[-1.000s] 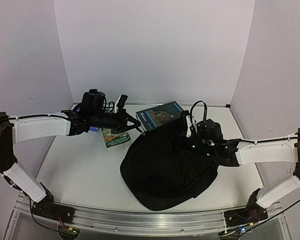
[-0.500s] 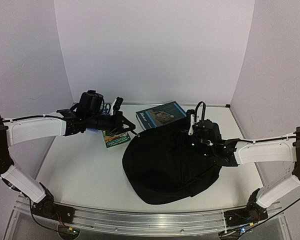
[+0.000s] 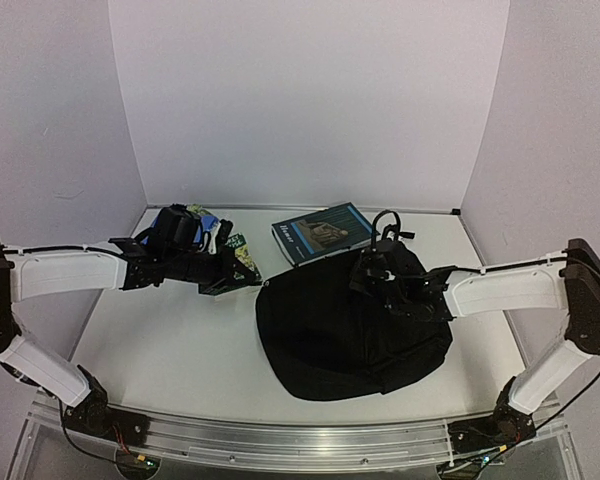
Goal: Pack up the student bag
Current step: Unzip the student bag at the center of the board.
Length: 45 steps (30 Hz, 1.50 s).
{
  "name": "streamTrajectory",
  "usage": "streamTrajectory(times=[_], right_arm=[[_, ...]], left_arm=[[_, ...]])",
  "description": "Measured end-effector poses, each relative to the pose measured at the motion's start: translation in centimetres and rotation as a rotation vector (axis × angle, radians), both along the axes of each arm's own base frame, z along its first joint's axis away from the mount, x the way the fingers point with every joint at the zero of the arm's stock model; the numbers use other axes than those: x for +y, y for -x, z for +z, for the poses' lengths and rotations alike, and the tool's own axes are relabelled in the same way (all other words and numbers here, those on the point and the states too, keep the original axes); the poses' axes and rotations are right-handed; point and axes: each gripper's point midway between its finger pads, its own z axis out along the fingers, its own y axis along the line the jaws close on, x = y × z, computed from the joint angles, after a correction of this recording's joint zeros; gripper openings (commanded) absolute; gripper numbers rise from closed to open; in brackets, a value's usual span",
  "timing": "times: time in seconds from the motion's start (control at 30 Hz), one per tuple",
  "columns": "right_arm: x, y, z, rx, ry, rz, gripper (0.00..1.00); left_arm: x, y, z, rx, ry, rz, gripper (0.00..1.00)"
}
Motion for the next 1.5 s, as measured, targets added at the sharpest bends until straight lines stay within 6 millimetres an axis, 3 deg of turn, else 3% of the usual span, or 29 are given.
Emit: streamTrajectory(times=[0.3,0.43,0.57,0.63,0.77,0.9,1.0,1.13,1.27,1.37,1.5], right_arm=[[0.6,-1.0,-1.4,0.057,-0.018,-0.101,0.00],[1.0,-1.0,-1.1,0.061,0.041,-0.053,0.22],[1.4,-1.2,-0.6,0.055,0.138,0.051,0.56],[1.6,-1.2,0.2,0.043,0.163,0.099,0.67],[2.0,-0.5,3.7,-0.014,0.148,0.197,0.73],[4.4,0.9,7.0,-0.084,0.051,0.362,0.76],[6.8,2.4,7.3,-0.106,0.000,0.509,0.76],[10.0,4.4,5.4,-0.078,-0.016,0.659,0.77],[13.0,6.1,3.0,-0.046,0.014,0.765,0.77],[15.4,7.4,2.4,-0.047,0.037,0.832,0.78],[18.1,8.3,3.2,-0.084,0.056,0.878,0.77]], left_arm=[[0.7,0.8,-1.6,0.049,0.028,0.039,0.00],[0.8,1.0,-2.0,0.071,0.039,0.048,0.00],[0.7,0.8,-1.8,0.070,0.049,0.055,0.00],[0.6,0.6,-1.6,0.068,0.053,0.056,0.00],[-0.2,0.1,-1.2,0.064,0.069,0.037,0.00],[-0.8,0.1,-1.3,0.074,0.080,0.008,0.05],[-0.9,0.3,-1.3,0.075,0.082,-0.006,0.20],[-0.7,0.6,-0.4,0.057,0.090,-0.008,0.46],[1.0,1.2,1.4,0.004,0.099,0.041,0.71],[2.8,1.7,2.5,-0.020,0.085,0.088,0.79],[5.3,1.5,3.0,-0.028,0.044,0.170,0.84]])
